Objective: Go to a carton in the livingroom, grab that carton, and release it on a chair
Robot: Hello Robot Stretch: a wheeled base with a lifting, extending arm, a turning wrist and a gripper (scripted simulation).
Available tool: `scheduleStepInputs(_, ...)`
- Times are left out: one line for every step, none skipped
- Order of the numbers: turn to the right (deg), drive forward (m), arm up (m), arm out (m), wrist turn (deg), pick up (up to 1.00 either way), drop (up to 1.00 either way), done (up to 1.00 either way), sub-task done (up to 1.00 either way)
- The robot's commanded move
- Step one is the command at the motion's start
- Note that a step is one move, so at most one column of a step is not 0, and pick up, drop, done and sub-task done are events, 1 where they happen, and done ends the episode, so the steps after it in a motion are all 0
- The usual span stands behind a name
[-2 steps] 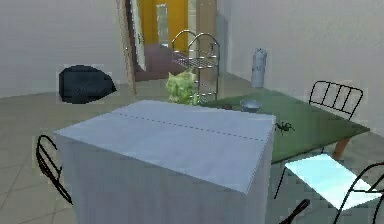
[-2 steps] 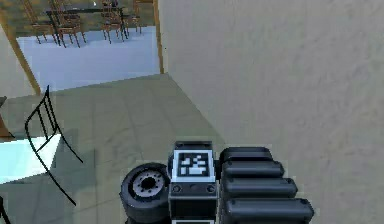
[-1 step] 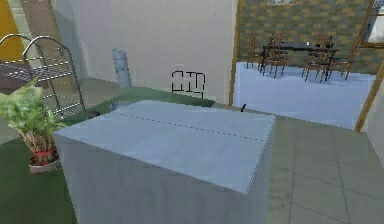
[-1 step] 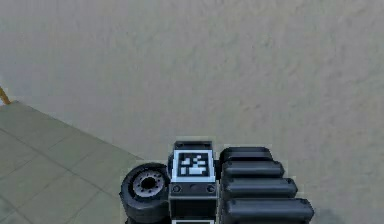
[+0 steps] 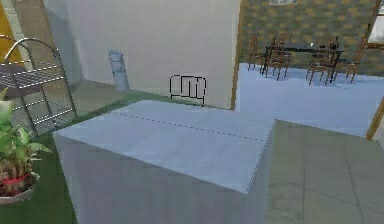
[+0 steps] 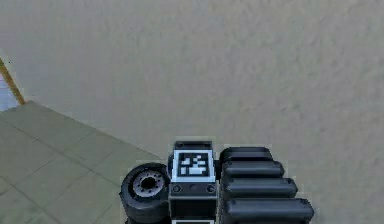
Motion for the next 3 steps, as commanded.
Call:
scheduleStepInputs(-45.0,0.00,0.00,0.00,0.0,0.00,0.00,0.00,0.00)
scheduleStepInputs(-45.0,0.00,0.00,0.00,0.0,0.00,0.00,0.00,0.00)
scheduleStepInputs(-45.0,0.00,0.00,0.00,0.0,0.00,0.00,0.00,0.00)
